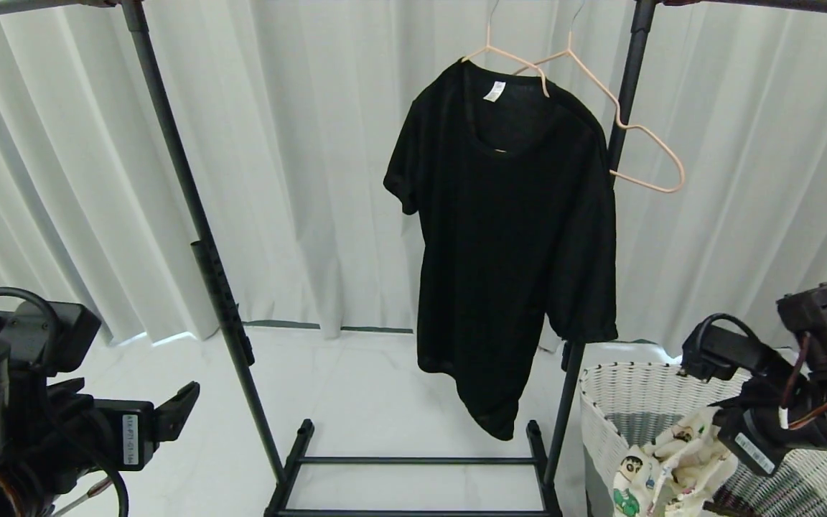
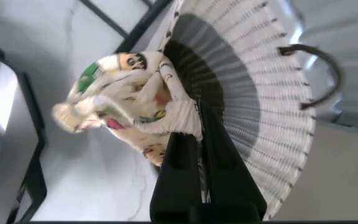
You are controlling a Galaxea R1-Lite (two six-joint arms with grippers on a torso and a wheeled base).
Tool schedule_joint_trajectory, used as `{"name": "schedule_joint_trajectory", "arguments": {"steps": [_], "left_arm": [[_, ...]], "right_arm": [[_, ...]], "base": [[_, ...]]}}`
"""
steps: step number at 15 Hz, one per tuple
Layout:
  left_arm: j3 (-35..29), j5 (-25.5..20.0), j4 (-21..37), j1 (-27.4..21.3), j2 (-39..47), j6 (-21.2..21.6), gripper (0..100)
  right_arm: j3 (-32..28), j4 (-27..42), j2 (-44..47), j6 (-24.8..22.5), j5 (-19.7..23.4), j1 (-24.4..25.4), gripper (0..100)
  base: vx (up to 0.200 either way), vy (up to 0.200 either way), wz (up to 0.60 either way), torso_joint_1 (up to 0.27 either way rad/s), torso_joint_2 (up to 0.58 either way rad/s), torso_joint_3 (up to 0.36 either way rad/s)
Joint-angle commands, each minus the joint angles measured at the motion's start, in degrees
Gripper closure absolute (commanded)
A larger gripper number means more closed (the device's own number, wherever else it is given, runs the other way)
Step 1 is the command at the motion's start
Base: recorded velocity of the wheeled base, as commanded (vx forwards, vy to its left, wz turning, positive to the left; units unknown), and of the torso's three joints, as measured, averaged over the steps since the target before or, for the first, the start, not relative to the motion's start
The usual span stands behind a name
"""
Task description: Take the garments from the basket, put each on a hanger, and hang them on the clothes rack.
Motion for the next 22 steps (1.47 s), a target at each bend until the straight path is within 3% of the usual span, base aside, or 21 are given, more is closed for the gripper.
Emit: {"name": "schedule_joint_trajectory", "arguments": {"steps": [1, 5, 9, 11, 14, 15, 17, 20, 22], "left_arm": [[-0.14, 0.03, 0.01, -0.16, -1.90, 0.09, 0], [0.30, -0.14, -0.08, -0.43, -5.68, 3.69, 0], [0.30, -0.23, 0.01, -0.87, -6.38, 3.69, 0], [0.30, -0.23, -0.08, -3.41, -6.82, 3.60, 0], [0.30, -1.37, -0.17, -11.15, -7.44, 2.90, 0], [0.12, -3.75, -0.87, -16.77, -7.26, 1.05, 0], [-1.02, -5.50, -1.66, -24.95, -5.41, -1.50, 0], [-9.54, -5.68, -7.02, -33.30, 2.58, -10.55, 0], [-14.73, -7.79, -8.34, -34.97, 7.77, -12.31, 0]], "right_arm": [[-2.86, 1.90, -7.34, 0.17, -0.01, 0.80, 100], [-7.35, 7.97, -11.56, 0.34, -0.01, 2.03, 100], [-11.21, 12.45, -13.14, 3.16, -0.01, 6.25, 100], [-12.80, 12.80, -13.05, 3.24, -0.01, 7.65, 100], [-15.43, 12.80, -12.52, 5.53, 0.25, 11.08, 100], [-17.19, 12.71, -11.73, 9.31, 0.34, 15.13, 100], [-19.39, 12.01, -9.53, 12.47, 0.43, 20.05, 100], [-22.46, 7.18, -4.17, 15.37, 0.60, 25.85, 100], [-25.10, 4.37, -0.66, 16.87, 0.69, 28.40, 100]], "base": [[-0.200, 0.000, 0.00, -0.002, 0.00, 0.007], [-0.200, 0.000, 0.00, 0.004, 0.00, 0.005], [-0.200, 0.000, 0.00, -0.002, 0.00, 0.001], [-0.100, 0.000, 0.00, 0.006, 0.00, 0.001], [0.000, 0.000, 0.00, 0.000, 0.00, 0.000], [0.000, 0.000, 0.00, 0.000, 0.00, 0.000], [0.000, 0.000, 0.00, 0.000, 0.00, 0.000], [0.000, 0.000, 0.00, 0.000, 0.00, 0.000], [0.000, 0.000, 0.00, 0.000, 0.00, 0.000]]}}
